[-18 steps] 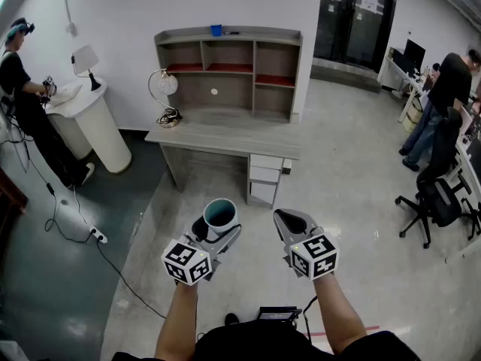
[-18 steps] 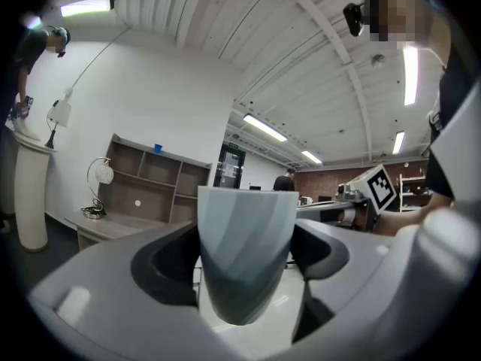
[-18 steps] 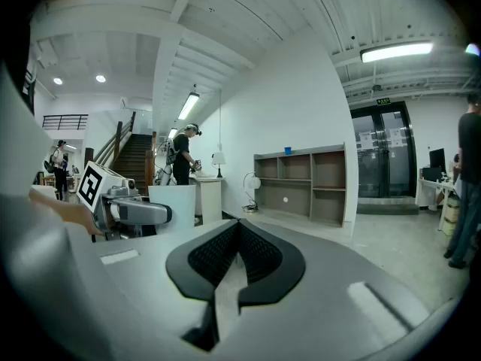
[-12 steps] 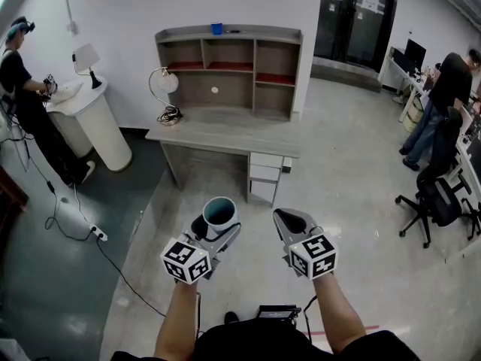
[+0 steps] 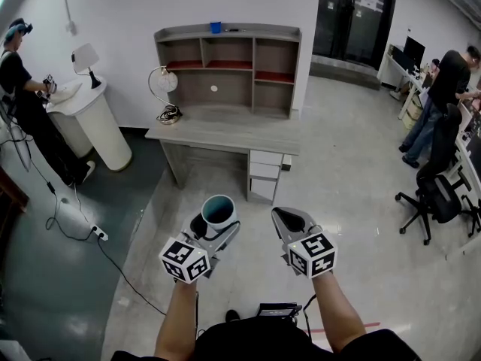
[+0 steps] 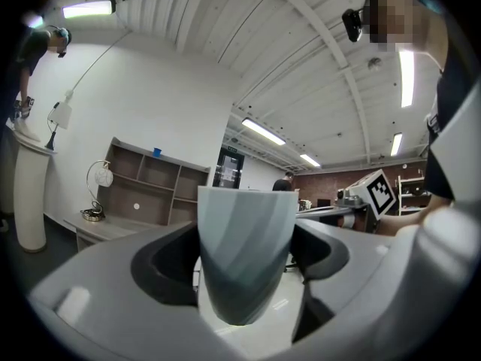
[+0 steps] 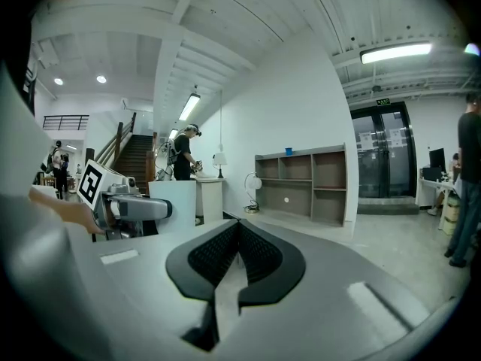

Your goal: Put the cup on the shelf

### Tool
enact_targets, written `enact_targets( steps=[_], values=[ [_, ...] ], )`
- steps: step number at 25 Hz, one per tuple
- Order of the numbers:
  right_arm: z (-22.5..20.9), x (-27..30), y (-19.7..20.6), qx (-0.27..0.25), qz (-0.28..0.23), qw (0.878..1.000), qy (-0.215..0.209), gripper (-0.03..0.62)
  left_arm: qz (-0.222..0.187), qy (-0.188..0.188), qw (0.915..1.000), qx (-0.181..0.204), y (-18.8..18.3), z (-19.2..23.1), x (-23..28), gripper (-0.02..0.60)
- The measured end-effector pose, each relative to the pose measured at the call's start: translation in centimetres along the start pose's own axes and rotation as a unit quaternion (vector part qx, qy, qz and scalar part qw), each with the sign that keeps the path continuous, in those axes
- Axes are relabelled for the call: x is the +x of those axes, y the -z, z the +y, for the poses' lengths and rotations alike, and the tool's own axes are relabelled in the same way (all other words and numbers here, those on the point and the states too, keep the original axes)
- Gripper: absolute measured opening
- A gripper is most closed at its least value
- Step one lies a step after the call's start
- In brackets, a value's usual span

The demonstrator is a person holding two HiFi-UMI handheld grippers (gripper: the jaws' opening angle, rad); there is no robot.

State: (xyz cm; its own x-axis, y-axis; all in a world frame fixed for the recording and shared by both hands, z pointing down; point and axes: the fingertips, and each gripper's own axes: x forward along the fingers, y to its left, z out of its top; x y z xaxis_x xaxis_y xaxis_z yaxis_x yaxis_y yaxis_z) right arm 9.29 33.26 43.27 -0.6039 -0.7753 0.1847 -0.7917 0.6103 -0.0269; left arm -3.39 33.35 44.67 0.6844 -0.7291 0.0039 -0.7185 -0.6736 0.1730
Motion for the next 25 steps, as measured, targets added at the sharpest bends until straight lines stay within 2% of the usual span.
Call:
enact_targets(
  steps=[25],
  values=[
    [-1.5,-1.5,0.8,0.012,0.001,1.000,-0.006,0.012,0.004,-0.004,1.0000,0.003,0.7,-1.5,1.3,0.370]
  ],
)
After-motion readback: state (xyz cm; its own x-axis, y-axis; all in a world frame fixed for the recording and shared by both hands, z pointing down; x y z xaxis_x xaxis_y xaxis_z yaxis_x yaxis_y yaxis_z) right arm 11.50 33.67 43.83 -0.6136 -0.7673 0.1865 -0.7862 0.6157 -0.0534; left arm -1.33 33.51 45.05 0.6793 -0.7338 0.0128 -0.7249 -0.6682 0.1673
